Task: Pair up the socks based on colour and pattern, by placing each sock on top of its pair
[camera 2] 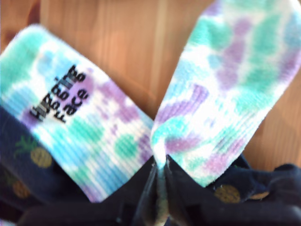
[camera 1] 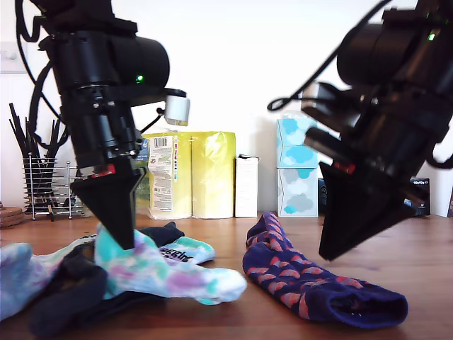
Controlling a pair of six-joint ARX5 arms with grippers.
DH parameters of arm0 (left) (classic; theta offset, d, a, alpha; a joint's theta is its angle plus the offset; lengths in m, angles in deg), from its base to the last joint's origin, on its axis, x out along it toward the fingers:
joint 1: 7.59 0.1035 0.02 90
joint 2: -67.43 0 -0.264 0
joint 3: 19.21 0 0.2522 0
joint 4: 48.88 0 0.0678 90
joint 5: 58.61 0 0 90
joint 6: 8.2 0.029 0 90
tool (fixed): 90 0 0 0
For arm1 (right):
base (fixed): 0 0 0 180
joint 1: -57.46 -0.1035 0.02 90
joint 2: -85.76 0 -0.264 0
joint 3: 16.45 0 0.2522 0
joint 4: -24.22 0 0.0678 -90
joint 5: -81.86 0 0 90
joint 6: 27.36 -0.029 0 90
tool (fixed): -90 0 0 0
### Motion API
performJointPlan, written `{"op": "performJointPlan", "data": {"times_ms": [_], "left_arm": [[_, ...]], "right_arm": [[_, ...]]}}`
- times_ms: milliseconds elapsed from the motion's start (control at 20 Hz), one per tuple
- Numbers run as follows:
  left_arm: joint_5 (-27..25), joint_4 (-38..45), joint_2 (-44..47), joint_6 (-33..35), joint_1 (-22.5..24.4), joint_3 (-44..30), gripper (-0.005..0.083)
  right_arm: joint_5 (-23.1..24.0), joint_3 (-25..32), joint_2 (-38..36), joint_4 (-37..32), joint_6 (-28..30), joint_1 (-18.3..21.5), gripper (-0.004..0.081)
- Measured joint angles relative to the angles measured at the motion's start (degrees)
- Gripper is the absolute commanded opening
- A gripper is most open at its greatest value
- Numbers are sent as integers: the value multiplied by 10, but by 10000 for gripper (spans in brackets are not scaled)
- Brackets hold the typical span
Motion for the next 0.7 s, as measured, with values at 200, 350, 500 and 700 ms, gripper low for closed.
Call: {"op": "performJointPlan", "data": {"times_ms": [200,350,500,700], "left_arm": [[-1,-2,0,0,2,0,-24],[-1,-2,0,0,1,0,-24],[-1,-2,0,0,1,0,-24],[-2,-2,0,0,1,0,-24]], "right_arm": [[4,0,37,0,-15,-2,-12],[5,0,57,2,-30,-19,-12],[12,0,57,4,-51,-55,-12],[32,-5,57,30,-75,-87,-12]]}}
